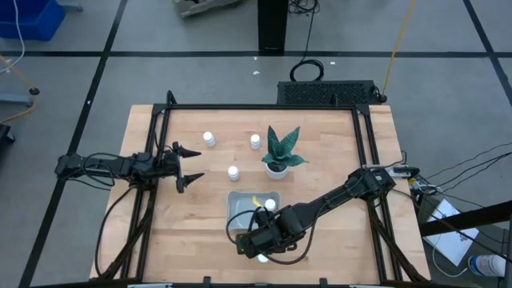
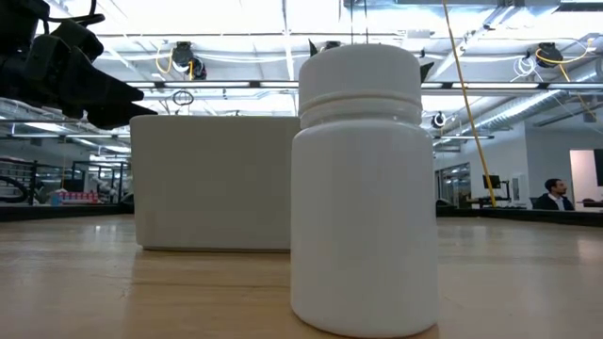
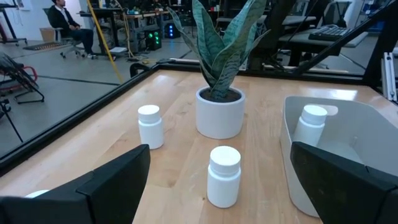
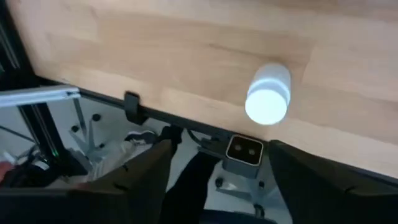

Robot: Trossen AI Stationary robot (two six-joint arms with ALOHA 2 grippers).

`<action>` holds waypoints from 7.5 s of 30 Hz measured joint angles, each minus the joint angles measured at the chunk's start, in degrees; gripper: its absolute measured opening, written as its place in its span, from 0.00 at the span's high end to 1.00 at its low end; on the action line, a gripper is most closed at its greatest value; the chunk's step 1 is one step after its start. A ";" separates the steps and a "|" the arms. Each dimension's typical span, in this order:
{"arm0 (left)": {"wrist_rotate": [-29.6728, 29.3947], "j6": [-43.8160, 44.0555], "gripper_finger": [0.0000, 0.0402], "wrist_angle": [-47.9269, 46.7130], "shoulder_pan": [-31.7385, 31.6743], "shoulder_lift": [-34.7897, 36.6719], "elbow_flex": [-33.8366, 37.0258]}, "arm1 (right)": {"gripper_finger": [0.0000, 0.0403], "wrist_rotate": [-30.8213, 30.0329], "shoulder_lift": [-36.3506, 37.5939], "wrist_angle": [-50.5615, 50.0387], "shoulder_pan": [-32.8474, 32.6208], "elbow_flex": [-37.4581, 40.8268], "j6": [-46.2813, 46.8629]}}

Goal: Pick and place pill bottles into a basket
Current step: Put the white pill bottle into the white bin

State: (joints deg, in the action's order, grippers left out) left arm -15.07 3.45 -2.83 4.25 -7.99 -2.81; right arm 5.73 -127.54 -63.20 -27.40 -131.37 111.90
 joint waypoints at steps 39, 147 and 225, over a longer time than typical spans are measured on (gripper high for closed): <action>0.00 0.01 0.02 -0.02 0.00 0.02 0.00 | 0.26 7.85 -4.56 12.52 -0.41 12.66 0.96; 0.00 0.02 0.02 0.00 0.00 0.00 0.00 | 0.62 9.41 3.51 -9.64 15.39 14.38 -36.76; -0.02 0.02 0.02 -0.02 0.00 0.02 0.02 | 0.99 -16.74 19.78 5.96 12.18 19.43 -50.30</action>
State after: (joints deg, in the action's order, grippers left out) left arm -15.09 3.46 -2.85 4.25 -7.97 -2.79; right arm -11.01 -107.75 -57.25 -15.22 -111.94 61.60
